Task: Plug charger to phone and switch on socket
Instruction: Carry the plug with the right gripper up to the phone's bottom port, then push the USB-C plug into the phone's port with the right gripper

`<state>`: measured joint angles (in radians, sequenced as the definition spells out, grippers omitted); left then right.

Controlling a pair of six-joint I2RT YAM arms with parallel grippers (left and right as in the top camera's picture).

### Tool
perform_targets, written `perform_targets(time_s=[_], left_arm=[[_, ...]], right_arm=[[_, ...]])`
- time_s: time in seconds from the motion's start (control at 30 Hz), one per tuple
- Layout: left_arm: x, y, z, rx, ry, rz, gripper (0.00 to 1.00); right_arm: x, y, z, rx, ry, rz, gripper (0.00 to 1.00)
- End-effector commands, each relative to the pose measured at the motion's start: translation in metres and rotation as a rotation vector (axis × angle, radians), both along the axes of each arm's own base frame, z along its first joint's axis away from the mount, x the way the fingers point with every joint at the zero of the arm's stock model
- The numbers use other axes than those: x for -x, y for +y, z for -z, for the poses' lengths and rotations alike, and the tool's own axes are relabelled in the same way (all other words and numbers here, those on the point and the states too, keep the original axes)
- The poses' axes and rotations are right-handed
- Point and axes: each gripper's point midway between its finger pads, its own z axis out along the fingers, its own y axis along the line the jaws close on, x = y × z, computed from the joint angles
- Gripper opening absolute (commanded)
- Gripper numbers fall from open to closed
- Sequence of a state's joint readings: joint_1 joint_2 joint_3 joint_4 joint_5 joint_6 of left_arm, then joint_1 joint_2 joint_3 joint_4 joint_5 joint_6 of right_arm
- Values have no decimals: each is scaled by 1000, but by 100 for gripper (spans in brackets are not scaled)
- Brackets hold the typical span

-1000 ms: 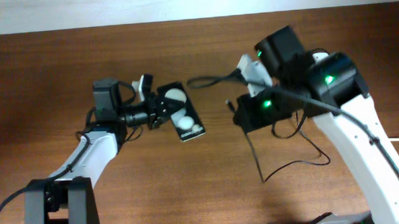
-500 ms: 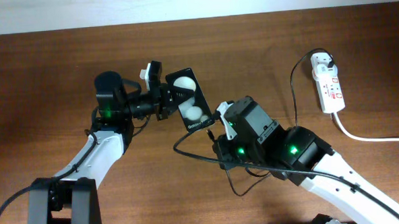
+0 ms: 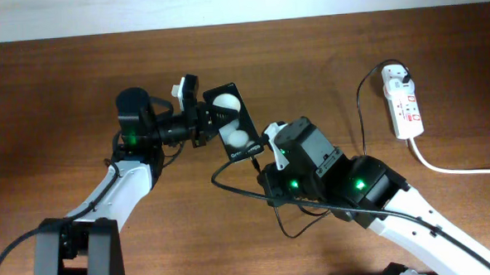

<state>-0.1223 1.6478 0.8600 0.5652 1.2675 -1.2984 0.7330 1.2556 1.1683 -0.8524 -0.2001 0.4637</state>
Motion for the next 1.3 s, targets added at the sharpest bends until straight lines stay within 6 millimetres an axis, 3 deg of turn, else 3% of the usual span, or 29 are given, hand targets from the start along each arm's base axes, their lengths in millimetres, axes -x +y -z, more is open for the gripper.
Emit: perform_targets(time_s=[0.0, 0.2, 0.3, 0.53, 0.77, 1.27], left_arm=[[-2, 1, -5, 1, -29, -1, 0], [-3, 1, -4, -1, -34, -5, 0], [-3, 0, -2, -27, -151, 4, 0], [-6, 1, -1, -33, -149, -15, 0], [-3, -1, -2, -29, -150, 0, 0], [1, -1, -3, -21, -149, 24, 0]], right_arm=[[5, 1, 8, 17, 32, -12, 4], [6, 6, 19, 30, 68, -35, 4], [5, 6, 19, 33, 63, -37, 4], [9, 9, 21, 83, 8, -73, 4], [-2, 2, 22, 126, -33, 14, 4], [-7, 3, 19, 123, -55, 24, 4]])
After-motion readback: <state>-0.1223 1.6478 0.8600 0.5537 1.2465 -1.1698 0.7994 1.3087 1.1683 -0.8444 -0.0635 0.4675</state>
